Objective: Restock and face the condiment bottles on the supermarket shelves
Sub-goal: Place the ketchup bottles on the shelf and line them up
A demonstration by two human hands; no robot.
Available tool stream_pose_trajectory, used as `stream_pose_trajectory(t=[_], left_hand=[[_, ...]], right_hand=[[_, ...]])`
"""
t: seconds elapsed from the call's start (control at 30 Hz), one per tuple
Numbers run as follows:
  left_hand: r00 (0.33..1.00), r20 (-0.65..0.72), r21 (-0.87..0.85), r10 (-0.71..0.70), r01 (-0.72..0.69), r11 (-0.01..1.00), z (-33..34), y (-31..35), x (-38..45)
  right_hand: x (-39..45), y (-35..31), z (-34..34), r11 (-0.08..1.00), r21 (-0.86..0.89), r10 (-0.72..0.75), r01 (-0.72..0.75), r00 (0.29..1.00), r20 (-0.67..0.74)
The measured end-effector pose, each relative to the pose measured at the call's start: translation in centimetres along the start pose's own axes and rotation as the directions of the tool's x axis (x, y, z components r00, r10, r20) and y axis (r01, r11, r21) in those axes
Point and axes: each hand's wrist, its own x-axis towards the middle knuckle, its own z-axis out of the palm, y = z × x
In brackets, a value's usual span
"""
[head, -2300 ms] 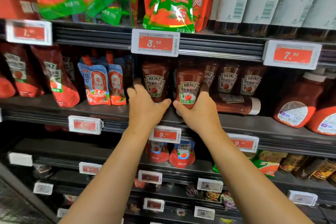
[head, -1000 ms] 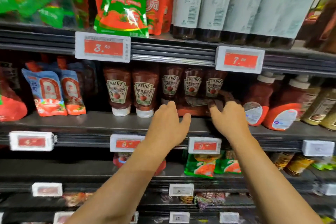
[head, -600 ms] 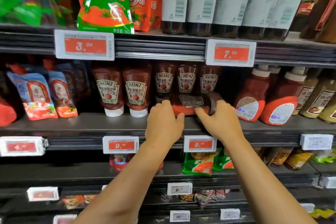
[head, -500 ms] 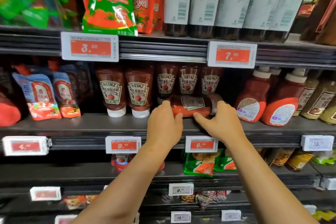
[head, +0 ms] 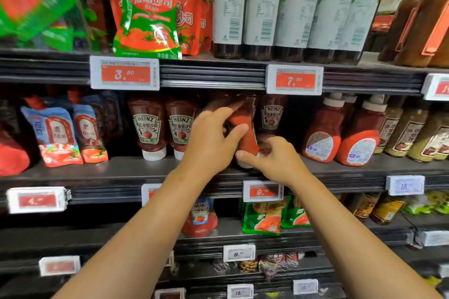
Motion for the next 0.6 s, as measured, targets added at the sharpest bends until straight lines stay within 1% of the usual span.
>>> stream_pose_trajectory(t=[0.07,0.1,0.23,0.33,0.37,0.43,0.5,0.6], left_hand=[[0.998,0.034,0.037,0.046,-0.047,0.998,-0.2,0.4,0.9],[0.998,0.047,0.048,0.045,-0.047,0.998,-0.2,0.6,1.2],[0.994,0.091,0.114,-0.068,0.058,0.992,0.0,-0.1,2.0],[0.992,0.114,0.082,-0.048,0.038,0.996,0.2,-0.3,1.9],[0.993,0.118,0.060,-0.030,0.023,0.998,0.3,-0.3,1.7],[0.992,0.123,0.070,-0.032,0.023,0.997,0.8,-0.4,1.4],[0.992,0.085,0.085,-0.089,0.082,0.993,1.3,-0.8,1.0],[0.975,0.026,0.048,-0.222,0.221,0.974,2.1,-1.4,0.0]], right_hand=[[0.3,-0.6,0.8,1.000,0.016,-0.022,0.021,0.999,0.044],[0.5,-0.7,1.1,0.999,0.039,-0.024,0.021,0.998,0.062],[1.4,-0.9,1.8,0.992,0.122,-0.039,0.028,0.995,0.088],[1.6,-0.4,2.1,0.980,0.183,-0.094,0.083,0.994,0.049],[1.5,-0.4,2.2,0.980,0.175,-0.098,0.091,0.995,0.030],[1.3,-0.3,2.3,0.985,0.148,-0.093,0.092,0.996,-0.003],[1.3,0.0,2.4,0.985,0.154,-0.085,0.084,0.996,-0.003],[1.3,0.2,2.1,0.964,0.252,-0.099,0.083,0.994,0.053]])
